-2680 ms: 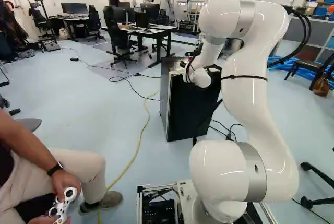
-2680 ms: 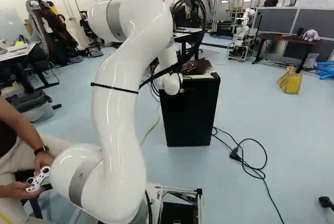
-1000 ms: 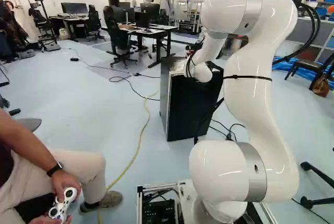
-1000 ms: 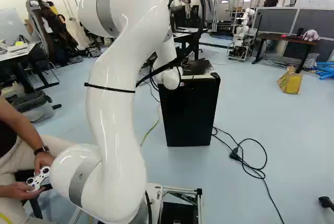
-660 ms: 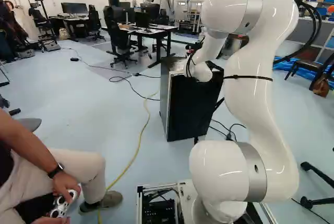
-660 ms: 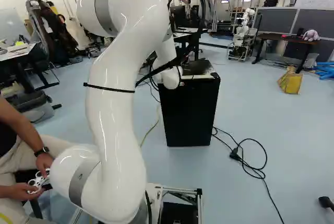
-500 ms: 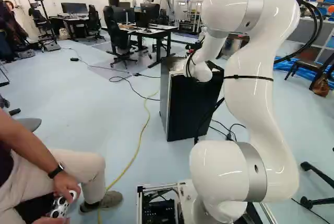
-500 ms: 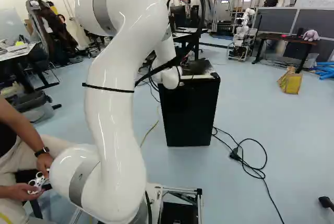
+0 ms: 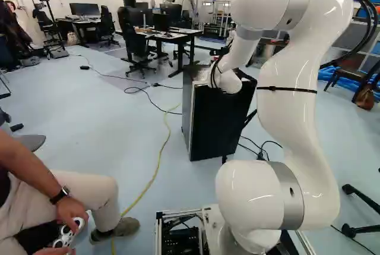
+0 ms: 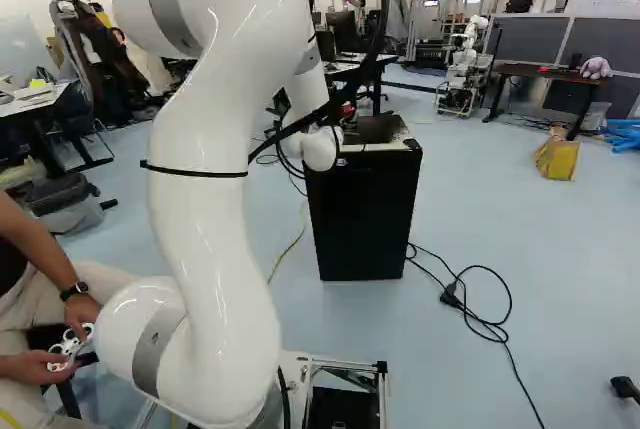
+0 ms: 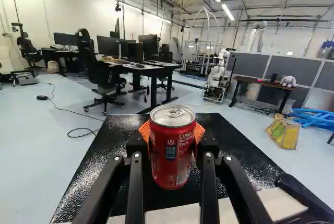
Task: Grab a drink from the fridge
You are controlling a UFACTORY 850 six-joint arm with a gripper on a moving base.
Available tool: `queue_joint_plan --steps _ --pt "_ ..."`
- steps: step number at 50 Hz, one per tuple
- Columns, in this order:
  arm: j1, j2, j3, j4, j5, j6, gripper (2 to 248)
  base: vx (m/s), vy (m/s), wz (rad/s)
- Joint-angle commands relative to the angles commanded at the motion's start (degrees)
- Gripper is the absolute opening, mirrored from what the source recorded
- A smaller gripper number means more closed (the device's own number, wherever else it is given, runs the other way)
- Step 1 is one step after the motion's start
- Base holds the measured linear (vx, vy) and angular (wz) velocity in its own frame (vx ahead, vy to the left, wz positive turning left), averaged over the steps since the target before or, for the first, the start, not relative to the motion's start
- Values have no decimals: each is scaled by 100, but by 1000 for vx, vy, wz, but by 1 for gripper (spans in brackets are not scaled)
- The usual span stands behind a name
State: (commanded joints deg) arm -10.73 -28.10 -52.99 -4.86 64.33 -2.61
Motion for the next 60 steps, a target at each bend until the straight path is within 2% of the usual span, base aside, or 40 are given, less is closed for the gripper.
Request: queue_joint_plan --steps 26,60 --pt "228 937 1020 103 -305 56 98 0 0 0" --pt "638 2623 2854 289 -852 155 98 0 0 0"
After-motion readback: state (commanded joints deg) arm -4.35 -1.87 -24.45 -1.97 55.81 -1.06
